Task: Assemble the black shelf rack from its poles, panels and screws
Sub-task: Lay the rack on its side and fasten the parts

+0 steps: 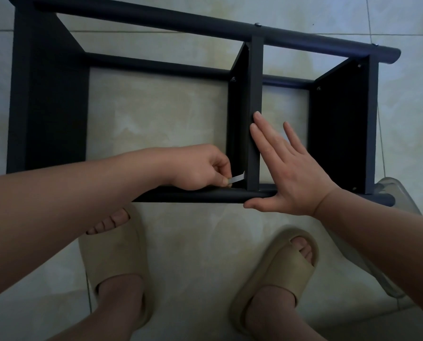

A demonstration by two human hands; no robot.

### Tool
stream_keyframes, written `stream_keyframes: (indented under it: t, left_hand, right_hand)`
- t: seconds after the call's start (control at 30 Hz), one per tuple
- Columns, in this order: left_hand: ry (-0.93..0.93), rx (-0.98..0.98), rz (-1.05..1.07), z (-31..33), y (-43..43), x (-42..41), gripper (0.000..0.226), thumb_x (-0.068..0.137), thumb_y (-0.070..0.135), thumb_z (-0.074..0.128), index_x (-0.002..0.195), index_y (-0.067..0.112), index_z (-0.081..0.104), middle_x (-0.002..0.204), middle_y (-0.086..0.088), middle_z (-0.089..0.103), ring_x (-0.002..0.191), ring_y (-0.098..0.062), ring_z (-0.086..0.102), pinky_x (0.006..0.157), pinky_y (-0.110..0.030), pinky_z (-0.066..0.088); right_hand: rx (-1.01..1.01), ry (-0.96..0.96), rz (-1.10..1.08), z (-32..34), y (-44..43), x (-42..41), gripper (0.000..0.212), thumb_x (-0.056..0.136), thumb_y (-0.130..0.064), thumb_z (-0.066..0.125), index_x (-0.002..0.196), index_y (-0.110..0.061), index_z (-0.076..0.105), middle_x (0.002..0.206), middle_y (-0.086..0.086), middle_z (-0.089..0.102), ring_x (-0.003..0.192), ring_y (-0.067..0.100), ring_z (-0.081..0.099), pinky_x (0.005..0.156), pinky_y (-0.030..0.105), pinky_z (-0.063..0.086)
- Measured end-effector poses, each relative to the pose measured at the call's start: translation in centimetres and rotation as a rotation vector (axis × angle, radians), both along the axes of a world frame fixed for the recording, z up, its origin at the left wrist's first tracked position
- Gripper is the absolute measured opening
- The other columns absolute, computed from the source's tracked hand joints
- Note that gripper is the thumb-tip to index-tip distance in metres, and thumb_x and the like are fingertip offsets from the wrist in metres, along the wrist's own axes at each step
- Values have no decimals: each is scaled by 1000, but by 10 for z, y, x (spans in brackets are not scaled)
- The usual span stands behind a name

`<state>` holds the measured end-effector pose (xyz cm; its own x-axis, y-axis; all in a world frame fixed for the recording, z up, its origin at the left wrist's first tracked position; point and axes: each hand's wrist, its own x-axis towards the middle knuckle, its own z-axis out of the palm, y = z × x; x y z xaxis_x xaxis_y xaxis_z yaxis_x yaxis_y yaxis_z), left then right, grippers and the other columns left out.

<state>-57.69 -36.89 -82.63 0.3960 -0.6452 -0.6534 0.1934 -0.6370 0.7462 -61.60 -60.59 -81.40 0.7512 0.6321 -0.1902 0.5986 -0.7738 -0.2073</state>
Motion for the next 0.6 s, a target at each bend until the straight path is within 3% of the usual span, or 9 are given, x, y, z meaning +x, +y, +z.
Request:
stream_keyframes:
  t: [0.13, 0.3, 0.43, 0.5, 0.6]
  left_hand:
    - [-86, 11, 38, 4, 4, 6, 14, 92, 19, 69, 83, 29, 72, 76, 14, 75, 74, 0, 67, 76, -23, 50]
    - [-182, 42, 64, 4, 4, 10, 14, 88, 21, 72, 86, 35, 72, 75, 18, 73, 71, 7, 63, 62, -11, 41]
    - [-184, 3, 159, 3, 0, 10, 19, 89, 17, 71, 81, 34, 69, 78, 15, 71, 71, 7, 62, 68, -13, 45]
    - [-85, -38, 297, 4, -3, 9, 21, 90, 13, 69, 79, 31, 69, 80, 13, 69, 74, 3, 63, 74, -20, 51]
    - [230, -37, 522, 4, -9, 5, 14, 94, 13, 65, 84, 22, 70, 82, 4, 69, 82, -10, 65, 76, -29, 54]
  right_hand:
    - [2, 2, -1, 0, 0, 0, 122, 83, -88, 40, 161, -1, 4, 170, 17, -2, 158, 27, 6, 126, 57, 8]
    - [0, 3, -3, 0, 1, 0, 123, 82, -86, 43, 161, 0, 4, 170, 18, -1, 158, 27, 6, 125, 59, 10]
    - [-10, 8, -4, 0, 1, -1, 124, 82, -87, 44, 161, 0, 5, 170, 18, -1, 158, 28, 7, 125, 59, 10]
    - [-13, 14, -5, 0, 1, -1, 124, 82, -87, 43, 161, 0, 4, 170, 18, -2, 158, 28, 7, 125, 59, 10]
    - [-18, 15, -5, 1, 1, -1, 123, 82, -87, 41, 161, 0, 4, 170, 18, -2, 158, 28, 6, 125, 58, 10]
